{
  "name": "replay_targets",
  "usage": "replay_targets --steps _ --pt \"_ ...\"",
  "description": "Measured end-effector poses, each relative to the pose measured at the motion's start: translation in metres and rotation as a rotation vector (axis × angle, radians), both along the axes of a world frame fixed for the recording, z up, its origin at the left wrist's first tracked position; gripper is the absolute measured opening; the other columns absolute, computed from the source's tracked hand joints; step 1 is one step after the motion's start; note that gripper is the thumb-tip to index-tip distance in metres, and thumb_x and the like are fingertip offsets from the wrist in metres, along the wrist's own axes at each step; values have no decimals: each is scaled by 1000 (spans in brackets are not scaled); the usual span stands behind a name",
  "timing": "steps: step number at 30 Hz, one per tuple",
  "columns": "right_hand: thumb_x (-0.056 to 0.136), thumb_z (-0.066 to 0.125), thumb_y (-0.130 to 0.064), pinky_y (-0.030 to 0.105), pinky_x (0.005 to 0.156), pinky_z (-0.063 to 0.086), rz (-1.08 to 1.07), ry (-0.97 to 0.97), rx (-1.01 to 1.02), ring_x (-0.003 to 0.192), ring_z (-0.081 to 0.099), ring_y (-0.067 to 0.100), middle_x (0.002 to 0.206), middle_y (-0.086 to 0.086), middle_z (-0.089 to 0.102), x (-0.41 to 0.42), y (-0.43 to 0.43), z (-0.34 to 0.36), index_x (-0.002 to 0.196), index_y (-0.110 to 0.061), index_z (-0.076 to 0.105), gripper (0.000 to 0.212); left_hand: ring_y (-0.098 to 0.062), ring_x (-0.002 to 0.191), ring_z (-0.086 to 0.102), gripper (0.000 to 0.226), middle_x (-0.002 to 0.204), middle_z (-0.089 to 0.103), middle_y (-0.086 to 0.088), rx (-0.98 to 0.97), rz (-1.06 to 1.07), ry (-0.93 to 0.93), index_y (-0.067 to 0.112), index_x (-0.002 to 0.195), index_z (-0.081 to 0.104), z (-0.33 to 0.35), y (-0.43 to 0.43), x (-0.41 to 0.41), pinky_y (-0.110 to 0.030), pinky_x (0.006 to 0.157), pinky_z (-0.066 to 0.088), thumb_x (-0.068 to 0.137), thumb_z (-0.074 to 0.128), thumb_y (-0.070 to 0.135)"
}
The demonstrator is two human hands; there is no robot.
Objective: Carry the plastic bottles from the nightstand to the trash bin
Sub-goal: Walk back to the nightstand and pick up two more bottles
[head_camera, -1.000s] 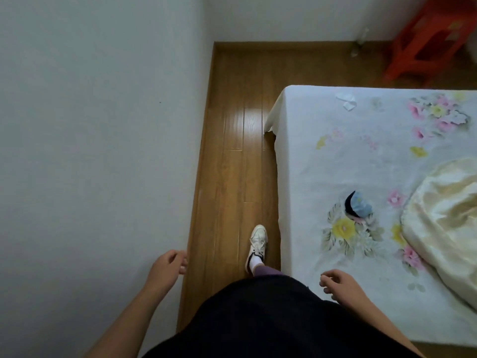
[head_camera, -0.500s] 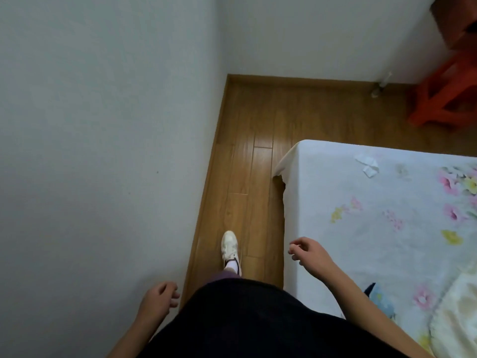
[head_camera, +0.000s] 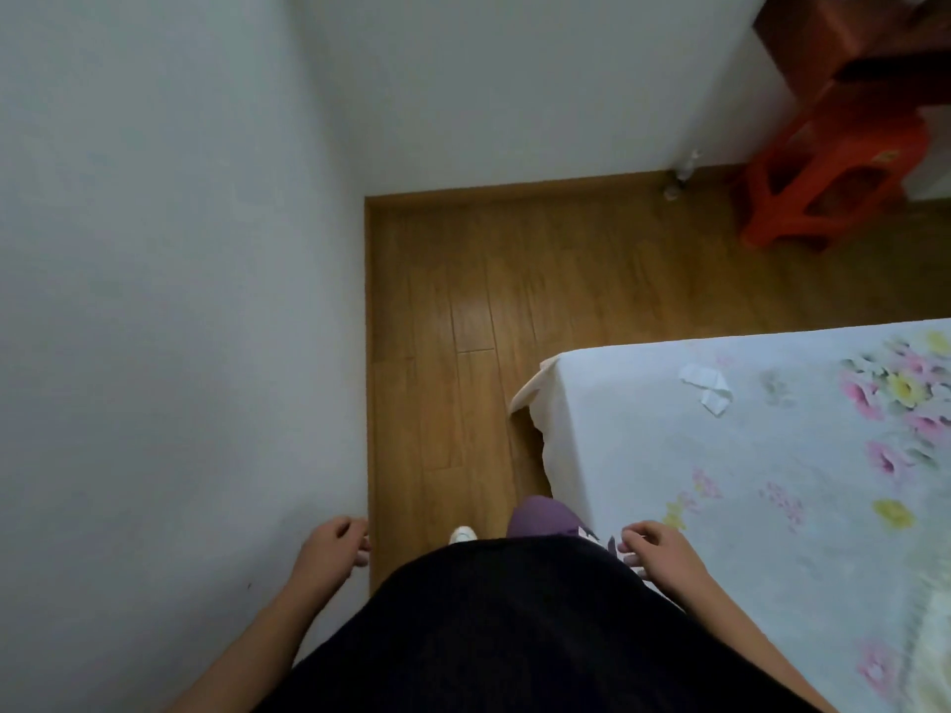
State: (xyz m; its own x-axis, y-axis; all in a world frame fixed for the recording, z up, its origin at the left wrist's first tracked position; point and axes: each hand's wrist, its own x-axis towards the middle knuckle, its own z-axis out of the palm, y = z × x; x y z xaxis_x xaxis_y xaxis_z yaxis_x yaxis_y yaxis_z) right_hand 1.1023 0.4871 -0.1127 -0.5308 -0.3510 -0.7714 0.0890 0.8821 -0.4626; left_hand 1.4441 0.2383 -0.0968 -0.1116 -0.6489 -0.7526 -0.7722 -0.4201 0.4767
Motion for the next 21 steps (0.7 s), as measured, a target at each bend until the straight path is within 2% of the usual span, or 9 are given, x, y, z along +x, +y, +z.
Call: replay_targets --steps 4,6,9,13,15,18,21 --pt "91 58 -14 34 66 52 -85 -23 28 74 67 21 90 12 75 -33 -43 0 91 -11 70 12 -26 80 69 28 89 73 -9 -57 -96 43 8 92 69 11 -78 -67 -33 68 50 101 50 26" --pt "90 57 -12 32 64 48 -87 -42 42 72 64 21 92 15 74 -58 -70 -10 91 -7 69 13 -25 80 69 28 88 72 -8 -63 -118 38 10 92 69 9 -110 -92 -33 68 50 101 49 27" --pt "90 57 -13 35 66 50 -44 -60 51 76 67 24 93 14 74 -99 -127 -23 90 -8 69 14 -23 76 67 27 87 72 -9 -63 -83 4 11 91 69 4 -152 -118 -32 67 49 101 49 27" --pt "93 57 -18 40 79 56 86 -80 24 83 70 23 90 6 74 -151 -222 -21 96 -12 68 14 -21 69 64 28 86 72 -12 -28 -1 -65 5 90 69 3 -194 -145 -31 62 48 101 50 22" --pt "93 57 -20 40 79 55 134 -79 -37 81 69 20 90 5 74 -176 -274 -10 95 -13 69 13 -20 66 64 27 82 72 -12 -32 15 -78 3 88 70 2 -215 -160 -30 62 46 100 53 21" --pt "92 58 -24 38 81 54 165 -48 -123 82 70 18 89 3 75 -216 -345 12 94 -17 69 13 -22 71 67 26 85 73 -12 -15 18 -101 8 89 69 3 -253 -186 -31 63 48 100 53 24" --pt "91 59 -25 33 72 53 169 -25 -201 79 69 19 89 2 75 -250 -395 30 94 -19 69 12 -24 76 67 25 88 72 -12 -10 -4 -131 11 92 68 3 -289 -212 -32 64 49 102 51 27"
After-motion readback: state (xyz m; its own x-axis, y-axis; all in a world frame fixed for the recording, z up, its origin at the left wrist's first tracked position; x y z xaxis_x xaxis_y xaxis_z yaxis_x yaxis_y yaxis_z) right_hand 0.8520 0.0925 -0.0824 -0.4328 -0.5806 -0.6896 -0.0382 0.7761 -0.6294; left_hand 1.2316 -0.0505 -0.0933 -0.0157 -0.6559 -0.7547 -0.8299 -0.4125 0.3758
